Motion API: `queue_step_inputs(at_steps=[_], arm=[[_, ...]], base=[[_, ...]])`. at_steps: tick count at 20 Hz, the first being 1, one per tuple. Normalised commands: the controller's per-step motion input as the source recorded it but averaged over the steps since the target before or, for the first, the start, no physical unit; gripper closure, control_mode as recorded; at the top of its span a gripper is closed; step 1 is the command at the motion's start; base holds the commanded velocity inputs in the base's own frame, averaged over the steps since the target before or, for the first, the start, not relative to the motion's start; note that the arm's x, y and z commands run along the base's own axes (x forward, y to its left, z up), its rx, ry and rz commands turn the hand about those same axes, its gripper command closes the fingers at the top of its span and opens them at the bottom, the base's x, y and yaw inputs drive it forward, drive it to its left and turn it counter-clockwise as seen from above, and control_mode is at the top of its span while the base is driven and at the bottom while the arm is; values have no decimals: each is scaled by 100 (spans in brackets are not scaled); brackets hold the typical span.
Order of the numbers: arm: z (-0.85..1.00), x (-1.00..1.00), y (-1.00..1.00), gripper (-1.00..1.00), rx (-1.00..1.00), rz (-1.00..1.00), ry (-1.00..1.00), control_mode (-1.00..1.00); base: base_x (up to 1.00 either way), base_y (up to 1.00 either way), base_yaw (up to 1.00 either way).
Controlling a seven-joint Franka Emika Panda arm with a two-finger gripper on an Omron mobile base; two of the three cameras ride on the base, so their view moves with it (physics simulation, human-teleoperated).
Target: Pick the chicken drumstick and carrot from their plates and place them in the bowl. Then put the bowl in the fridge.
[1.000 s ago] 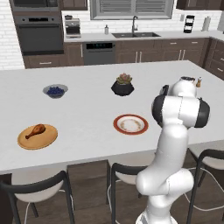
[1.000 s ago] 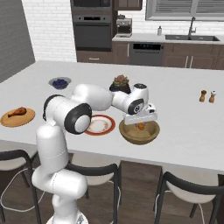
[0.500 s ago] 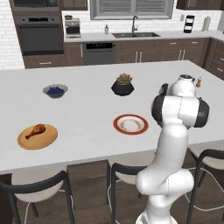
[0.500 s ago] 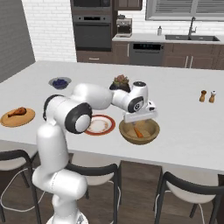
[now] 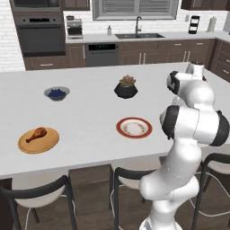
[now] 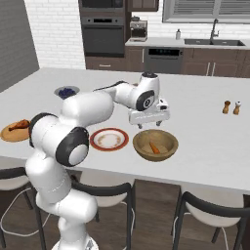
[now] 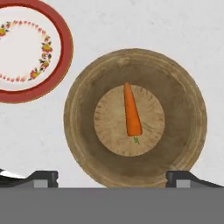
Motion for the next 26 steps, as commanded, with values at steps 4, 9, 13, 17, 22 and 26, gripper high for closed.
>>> queue_step_inputs(at_steps=[4, 9, 13, 17, 22, 26], arm=[[56, -100, 91, -100, -3, 0, -2, -100], [38, -93, 66, -100, -22, 2, -40, -100], [4, -41, 10, -100, -16, 0, -36, -100], [0, -3, 2, -100, 0, 0, -3, -100], [0, 0, 0, -100, 0, 0, 0, 100], [0, 0, 0, -100, 0, 0, 0, 100]], base=[[0, 0, 0], [0, 0, 0], [0, 0, 0], [0, 0, 0], [-20, 88, 0], [0, 100, 0]])
